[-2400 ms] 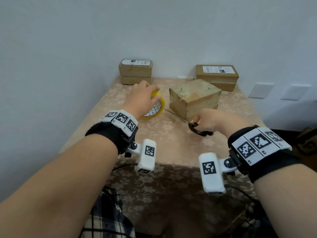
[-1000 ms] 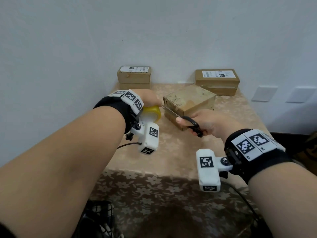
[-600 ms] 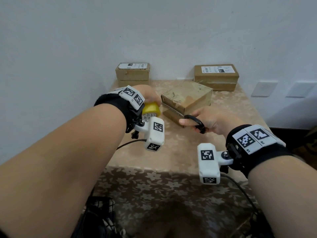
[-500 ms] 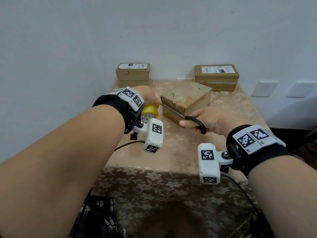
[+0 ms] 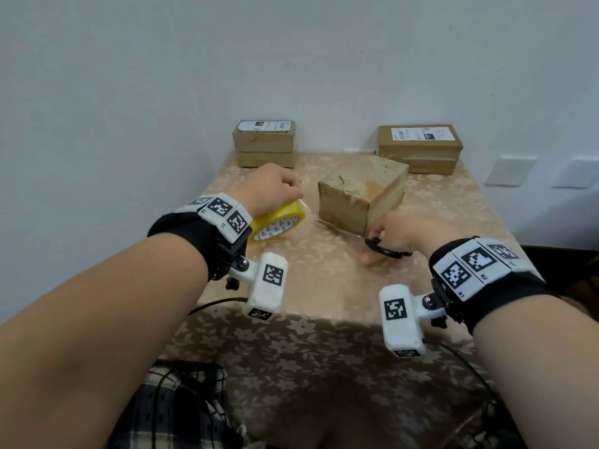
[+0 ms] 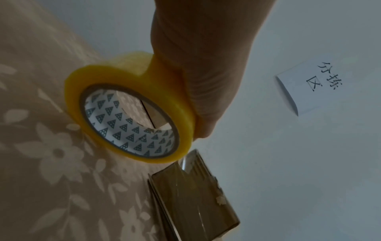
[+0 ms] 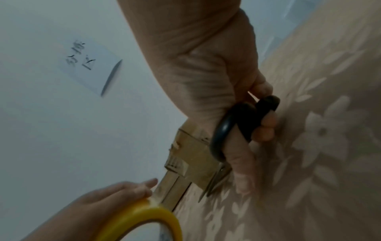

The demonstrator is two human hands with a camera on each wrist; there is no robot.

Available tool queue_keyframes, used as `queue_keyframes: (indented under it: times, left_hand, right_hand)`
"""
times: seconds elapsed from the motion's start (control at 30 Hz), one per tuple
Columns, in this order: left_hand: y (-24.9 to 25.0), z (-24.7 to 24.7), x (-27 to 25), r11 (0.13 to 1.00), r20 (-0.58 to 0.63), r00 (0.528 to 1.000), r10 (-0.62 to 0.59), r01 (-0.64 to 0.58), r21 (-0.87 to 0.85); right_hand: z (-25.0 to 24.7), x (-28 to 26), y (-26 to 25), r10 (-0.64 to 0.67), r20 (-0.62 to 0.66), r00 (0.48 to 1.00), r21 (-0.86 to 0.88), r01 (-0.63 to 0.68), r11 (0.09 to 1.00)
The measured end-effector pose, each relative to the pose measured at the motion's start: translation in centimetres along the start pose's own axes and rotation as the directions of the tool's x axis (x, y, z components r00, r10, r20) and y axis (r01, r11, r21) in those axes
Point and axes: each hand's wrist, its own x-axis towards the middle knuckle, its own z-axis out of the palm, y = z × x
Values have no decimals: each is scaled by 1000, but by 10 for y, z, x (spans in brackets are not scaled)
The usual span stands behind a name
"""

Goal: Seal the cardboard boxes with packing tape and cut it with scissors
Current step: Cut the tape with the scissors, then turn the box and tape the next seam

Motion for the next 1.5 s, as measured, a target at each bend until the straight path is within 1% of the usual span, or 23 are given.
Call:
queue_keyframes:
  times: [0.07,0.1,0.17,0.23,0.3,0.37,0.43,0.47,0.53,0.57,0.6,0.63,0.7,0.77,0.87,0.9,0.93,1.0,1.13,1.23,1.37,1.43,1.5]
  left_hand:
    - [2,2,2,1000,12,1000,21,-21,-10]
    - [3,2,3,1000,-5,1000,27,-27,-7]
    - [3,3,7,999,-69,997,35,-34,6]
    - [-1,5,8,999,-146,989,35,-34,8]
    - [-10,9,9,999,-218,974,53,-50,20]
    - [-17,13,7,997,-300,951,74,-65,40]
    - [-22,16,6,997,-388,919,75,-69,29]
    - [-25,17,6,997,-429,899,81,-76,29]
    - [-29,19,6,996,-483,871,83,-86,18]
    - [-31,19,7,996,-495,865,79,-89,3]
    - [-32,20,8,996,-501,862,79,-94,-6]
    - [-31,21,8,995,-501,861,86,-104,-7]
    - [-36,21,12,993,-501,859,107,-120,7]
    - [-35,23,12,991,-492,862,117,-134,1]
    - [-38,23,14,988,-473,872,124,-153,-23]
    - [-39,23,14,987,-464,876,131,-160,-23]
    - [-40,23,15,985,-454,880,141,-168,-21]
    - [-40,24,15,984,-432,889,153,-178,-18]
    - [-42,24,11,983,-411,898,157,-184,-25]
    - [-40,24,10,981,-407,899,164,-194,-32]
    - [-37,24,10,980,-382,907,175,-200,-25]
    - [-37,24,11,981,-380,909,171,-194,-22]
    - [-37,24,13,981,-384,910,158,-187,-40]
  right_hand:
    - [0,-2,-4,-10,-13,1000,-67,9,998]
    - [-1,-3,-6,-24,-11,1000,-90,23,996]
    - [-3,-8,-11,-71,3,997,-102,71,992]
    - [-7,-13,-16,-105,-24,994,-106,102,989]
    - [-11,-15,-20,-133,-115,984,-166,113,980]
    - [-15,-15,-24,-145,-252,957,-164,106,981]
    - [-16,-14,-29,-129,-406,905,-92,100,991]
    - [-16,-12,-31,-135,-493,860,-85,107,991]
    - [-14,-6,-36,-211,-644,736,-152,148,977]
    - [-13,0,-40,-267,-682,681,-193,184,964]
    - [-13,8,-43,-310,-685,659,-230,209,951]
    - [-13,14,-45,-333,-665,668,-257,215,942]
    - [-16,34,-57,-333,-621,710,-280,196,940]
    - [-18,45,-64,-281,-589,758,-271,142,952]
    - [-14,63,-73,-151,-526,837,-222,37,974]
    - [-10,66,-74,-122,-514,849,-229,1,973]
    - [-5,69,-74,-104,-517,850,-247,-32,969]
    - [3,72,-73,-92,-551,829,-285,-83,955]
    - [10,76,-74,-101,-589,802,-298,-99,949]
    - [2,68,-65,-168,-602,781,-286,-15,958]
    - [-12,48,-47,-288,-586,757,-355,80,932]
    - [-14,41,-40,-278,-601,749,-317,96,944]
    - [-12,38,-36,-247,-630,736,-229,128,965]
